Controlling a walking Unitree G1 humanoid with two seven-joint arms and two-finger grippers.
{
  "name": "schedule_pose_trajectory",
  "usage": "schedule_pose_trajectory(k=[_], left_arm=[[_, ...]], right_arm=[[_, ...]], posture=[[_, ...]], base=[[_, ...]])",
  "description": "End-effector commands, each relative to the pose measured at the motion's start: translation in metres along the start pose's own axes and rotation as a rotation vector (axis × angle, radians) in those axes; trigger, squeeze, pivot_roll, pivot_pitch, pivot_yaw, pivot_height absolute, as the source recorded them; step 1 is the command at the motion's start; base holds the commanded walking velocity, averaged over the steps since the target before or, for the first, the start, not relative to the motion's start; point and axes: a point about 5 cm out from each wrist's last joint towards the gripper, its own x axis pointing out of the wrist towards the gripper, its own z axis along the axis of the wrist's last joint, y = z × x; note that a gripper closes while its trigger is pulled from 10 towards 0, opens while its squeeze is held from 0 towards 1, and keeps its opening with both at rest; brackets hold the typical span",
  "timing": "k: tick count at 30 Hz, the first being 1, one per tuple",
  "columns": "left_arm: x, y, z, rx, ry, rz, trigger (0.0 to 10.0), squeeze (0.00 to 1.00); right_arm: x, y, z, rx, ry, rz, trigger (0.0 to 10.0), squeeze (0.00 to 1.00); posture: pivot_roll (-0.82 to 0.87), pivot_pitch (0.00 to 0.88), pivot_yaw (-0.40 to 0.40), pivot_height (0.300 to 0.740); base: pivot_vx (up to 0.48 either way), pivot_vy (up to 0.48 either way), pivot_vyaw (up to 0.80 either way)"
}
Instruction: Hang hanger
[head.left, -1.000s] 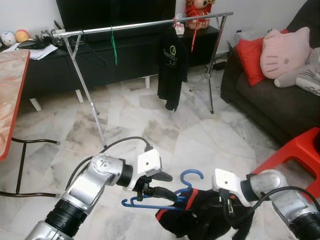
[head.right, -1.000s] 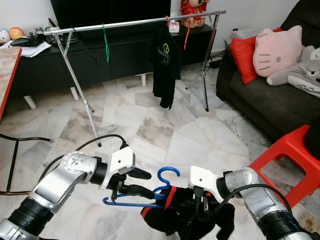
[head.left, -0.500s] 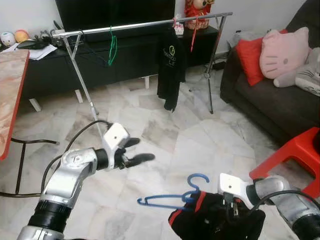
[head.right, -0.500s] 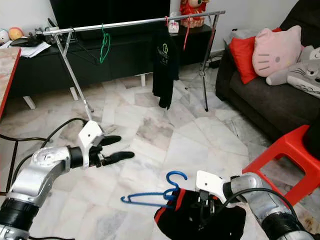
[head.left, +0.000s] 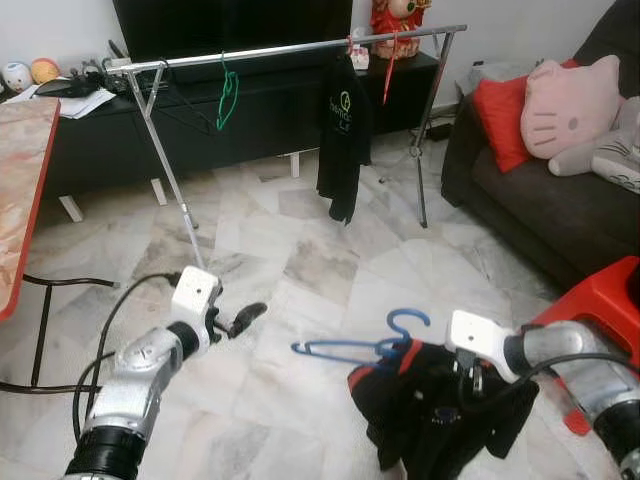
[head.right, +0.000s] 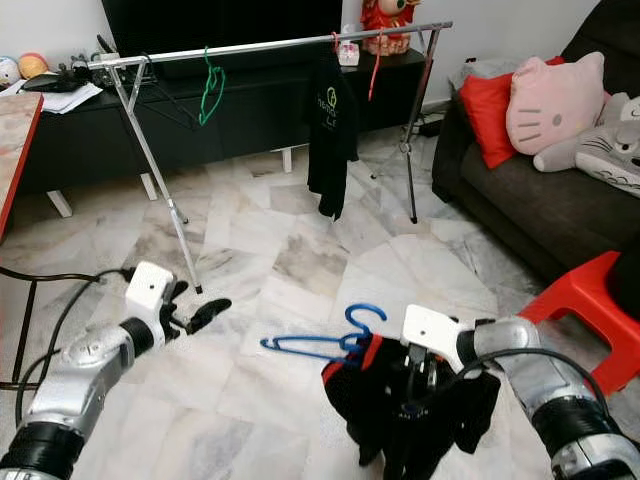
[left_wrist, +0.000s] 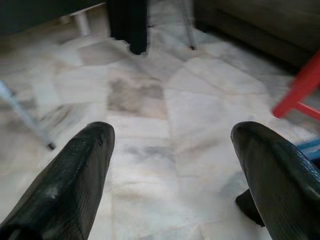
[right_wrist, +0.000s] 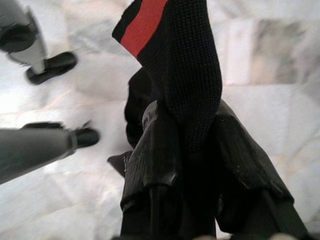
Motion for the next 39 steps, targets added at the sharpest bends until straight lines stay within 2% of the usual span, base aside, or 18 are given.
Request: schedule_pose_trajectory(k=[1, 5, 9, 14, 16, 17, 18, 22, 23, 24, 30, 32, 39], left_arm=[[-0.002, 0.004, -0.005, -0.02, -0.002, 0.043, 10.0, 0.0], [-0.006, -0.003, -0.026, -0.053, 0.039, 0.033, 10.0, 0.0], [-0.008, -0.016, -0.044, -0.049, 0.075, -0.016, 10.0, 0.0], [-0.011, -0.029, -0.063, -0.08, 0.116, -0.075, 10.0, 0.0], [-0.012, -0.036, -0.07, -0.054, 0.133, -0.115, 10.0, 0.0], [-0.012, -0.038, -0.072, -0.038, 0.136, -0.123, 10.0, 0.21], [-0.013, -0.042, -0.077, -0.06, 0.147, -0.14, 10.0, 1.0], [-0.011, -0.047, -0.08, -0.094, 0.131, -0.157, 10.0, 1.0], [-0.01, -0.049, -0.078, -0.101, 0.115, -0.173, 10.0, 0.35], [-0.009, -0.051, -0.077, -0.097, 0.106, -0.189, 10.0, 0.0], [-0.001, -0.055, -0.072, -0.082, 0.075, -0.209, 10.0, 0.0], [0.001, -0.057, -0.07, -0.102, 0.063, -0.223, 10.0, 0.0], [0.002, -0.061, -0.071, -0.114, 0.073, -0.284, 10.0, 0.0]], right_arm=[[-0.007, -0.012, 0.01, -0.013, -0.048, -0.051, 0.0, 0.0], [-0.005, -0.017, 0.023, -0.038, -0.078, -0.06, 0.0, 0.0], [-0.007, -0.018, 0.053, -0.064, -0.21, -0.023, 0.0, 0.0], [-0.017, -0.028, 0.067, -0.133, -0.222, -0.034, 0.0, 0.0], [-0.022, -0.03, 0.075, -0.149, -0.25, -0.021, 0.0, 0.0], [-0.023, -0.031, 0.077, -0.155, -0.26, -0.016, 0.0, 0.0], [-0.026, -0.031, 0.084, -0.171, -0.278, -0.006, 0.0, 0.0], [-0.031, -0.032, 0.093, -0.189, -0.304, 0.008, 0.0, 0.0], [-0.032, -0.031, 0.097, -0.2, -0.32, 0.021, 0.0, 0.0], [-0.032, -0.03, 0.1, -0.208, -0.333, 0.033, 0.0, 0.0], [-0.027, -0.023, 0.106, -0.219, -0.348, 0.092, 0.0, 0.0], [-0.027, -0.021, 0.108, -0.222, -0.353, 0.103, 0.0, 0.0], [-0.027, -0.02, 0.108, -0.224, -0.346, 0.111, 0.0, 0.0]], posture=[[-0.1, 0.0, -0.054, 0.74], [-0.1, 0.0, -0.055, 0.74], [-0.11, 0.0, -0.055, 0.74], [-0.11, 0.0, -0.057, 0.74], [-0.11, 0.004, -0.061, 0.74], [-0.11, 0.004, -0.061, 0.74], [-0.12, 0.006, -0.061, 0.74], [-0.12, 0.01, -0.062, 0.74], [-0.12, 0.01, -0.062, 0.74], [-0.12, 0.012, -0.065, 0.74], [-0.12, 0.013, -0.066, 0.74], [-0.13, 0.01, -0.068, 0.74], [-0.14, 0.004, -0.068, 0.74]], base=[[0.0, 0.0, 0.0], [0.0, 0.0, 0.0], [0.0, 0.0, 0.0], [0.0, 0.0, 0.0], [0.0, 0.0, 0.0], [0.0, 0.0, 0.0], [0.0, 0.0, 0.0], [0.0, 0.0, 0.0], [0.0, 0.0, 0.0], [0.0, 0.0, 0.0], [0.0, 0.0, 0.0], [0.0, 0.0, 0.0], [0.0, 0.0, 0.0]])
